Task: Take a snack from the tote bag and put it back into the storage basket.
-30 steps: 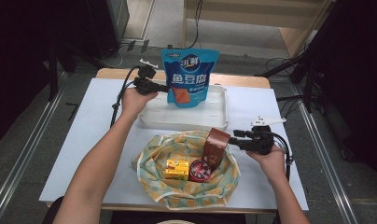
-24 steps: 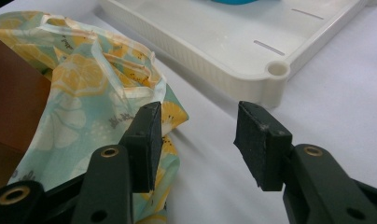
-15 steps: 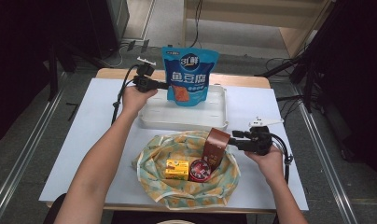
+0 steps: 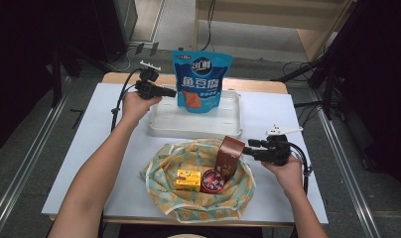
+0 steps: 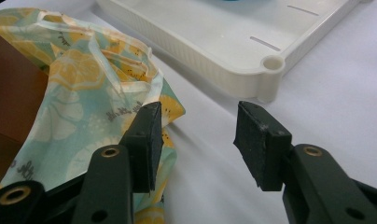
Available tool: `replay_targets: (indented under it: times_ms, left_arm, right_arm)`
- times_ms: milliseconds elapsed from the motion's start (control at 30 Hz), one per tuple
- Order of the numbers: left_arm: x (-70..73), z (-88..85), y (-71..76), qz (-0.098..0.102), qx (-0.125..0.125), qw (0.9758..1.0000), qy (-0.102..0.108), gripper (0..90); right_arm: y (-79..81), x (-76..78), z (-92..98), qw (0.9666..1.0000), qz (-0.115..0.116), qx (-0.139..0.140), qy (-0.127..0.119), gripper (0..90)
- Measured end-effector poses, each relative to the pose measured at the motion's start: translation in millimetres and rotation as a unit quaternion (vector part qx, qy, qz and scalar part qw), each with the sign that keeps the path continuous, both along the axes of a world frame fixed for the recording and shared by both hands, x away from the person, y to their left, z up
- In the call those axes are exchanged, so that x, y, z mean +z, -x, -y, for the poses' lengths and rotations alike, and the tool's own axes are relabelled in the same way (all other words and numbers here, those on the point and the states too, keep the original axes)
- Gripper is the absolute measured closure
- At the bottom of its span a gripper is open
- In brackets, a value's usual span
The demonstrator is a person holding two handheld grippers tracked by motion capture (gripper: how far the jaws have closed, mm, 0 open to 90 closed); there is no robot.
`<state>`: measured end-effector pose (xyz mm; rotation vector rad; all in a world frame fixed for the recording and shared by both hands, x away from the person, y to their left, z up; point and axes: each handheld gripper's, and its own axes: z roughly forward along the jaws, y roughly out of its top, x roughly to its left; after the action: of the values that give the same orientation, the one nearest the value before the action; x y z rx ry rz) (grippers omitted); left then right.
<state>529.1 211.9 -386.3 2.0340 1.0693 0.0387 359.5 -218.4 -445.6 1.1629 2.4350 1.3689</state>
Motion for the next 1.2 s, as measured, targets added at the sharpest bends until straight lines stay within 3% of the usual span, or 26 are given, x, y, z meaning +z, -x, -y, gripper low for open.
replay_targets:
  times_ms: [267,367,567,700,800,900,1000,1200]
  left_arm:
    - [0.0,-4.7,13.0,-0.002,-0.014,0.9998,0.011,69.3]
    - [-2.3,-4.5,17.5,-0.007,-0.022,0.9997,-0.001,67.3]
    - [-5.8,-5.6,26.2,-0.017,-0.034,0.9993,-0.003,64.8]
    - [-4.6,-5.3,32.1,-0.012,-0.039,0.9991,-0.011,62.9]
    - [-2.2,-7.0,39.7,-0.007,-0.04,0.9992,0.002,61.1]
    - [-0.9,-6.8,44.9,-0.008,-0.046,0.9989,-0.008,59.4]
    - [-0.4,-7.9,51.9,-0.008,-0.051,0.9987,0.001,57.1]
    - [0.6,-6.8,70.0,-0.004,-0.064,0.9979,-0.012,53.9]
  right_arm:
    - [1.0,-0.2,0.3,1.0,-0.003,-0.002,0.004,52.6]
    - [1.2,0.0,0.0,1.0,-0.004,-0.001,0.004,52.5]
    - [1.3,0.0,-0.8,1.0,-0.003,0.0,0.006,52.3]
    - [1.7,0.5,-0.7,1.0,-0.004,0.0,0.007,52.3]
    - [2.3,0.9,-0.8,0.9999,-0.008,-0.001,0.007,52.1]
    - [2.7,0.9,-1.1,0.9999,-0.01,-0.002,0.008,52.0]
    - [2.9,1.5,-1.1,0.9999,-0.008,-0.002,0.009,51.8]
    - [4.0,2.4,-0.3,0.9999,-0.009,-0.002,0.01,51.3]
